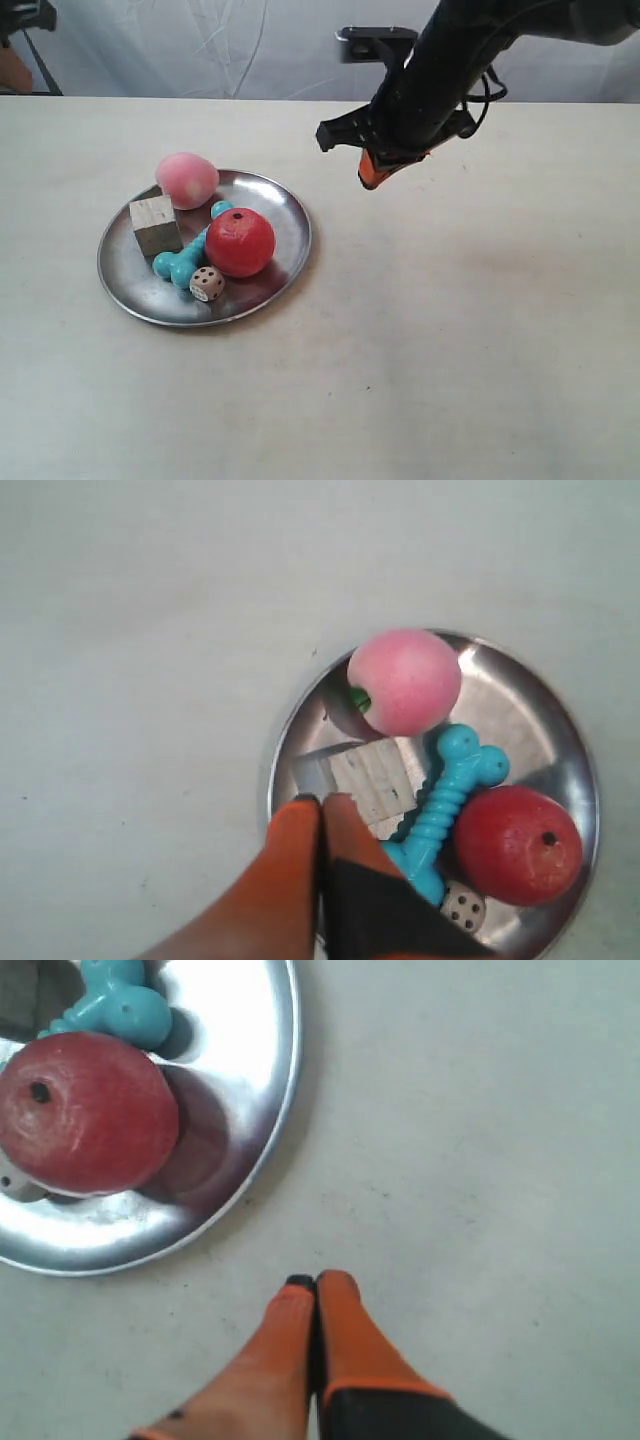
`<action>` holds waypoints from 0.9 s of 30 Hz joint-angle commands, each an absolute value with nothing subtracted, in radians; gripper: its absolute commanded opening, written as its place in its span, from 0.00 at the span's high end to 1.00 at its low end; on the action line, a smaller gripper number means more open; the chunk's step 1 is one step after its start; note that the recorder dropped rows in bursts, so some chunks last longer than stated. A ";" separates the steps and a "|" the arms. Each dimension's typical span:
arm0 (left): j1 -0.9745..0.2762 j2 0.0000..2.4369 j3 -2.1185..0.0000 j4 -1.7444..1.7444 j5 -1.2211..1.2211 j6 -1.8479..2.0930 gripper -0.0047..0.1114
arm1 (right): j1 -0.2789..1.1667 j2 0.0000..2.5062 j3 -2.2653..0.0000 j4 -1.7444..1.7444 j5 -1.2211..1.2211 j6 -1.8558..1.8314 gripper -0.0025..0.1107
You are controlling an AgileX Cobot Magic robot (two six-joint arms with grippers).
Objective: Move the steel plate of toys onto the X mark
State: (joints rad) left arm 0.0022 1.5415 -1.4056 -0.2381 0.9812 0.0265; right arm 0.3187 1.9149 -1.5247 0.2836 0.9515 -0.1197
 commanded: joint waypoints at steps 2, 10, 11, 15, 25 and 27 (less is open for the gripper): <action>0.008 1.285 -1.286 -0.222 0.927 0.029 0.96 | 0.319 1.701 -1.319 0.230 0.844 -0.093 0.98; 0.008 0.855 -1.072 -0.249 0.864 0.029 0.96 | 0.322 1.293 -1.007 0.248 0.697 -0.093 0.98; 0.008 0.794 -1.059 -0.252 0.871 0.029 0.96 | 0.322 1.243 -0.989 0.240 0.694 -0.093 0.98; 0.006 0.647 -1.042 -0.270 0.920 0.029 0.96 | 0.322 1.087 -0.954 0.233 0.681 -0.093 0.98; -0.073 0.465 -1.042 -0.277 1.051 0.029 0.96 | 0.322 0.859 -0.951 0.256 0.702 -0.093 0.98; -0.073 0.443 -1.042 -0.278 1.049 0.029 0.96 | 0.322 0.839 -0.951 0.256 0.702 -0.093 0.98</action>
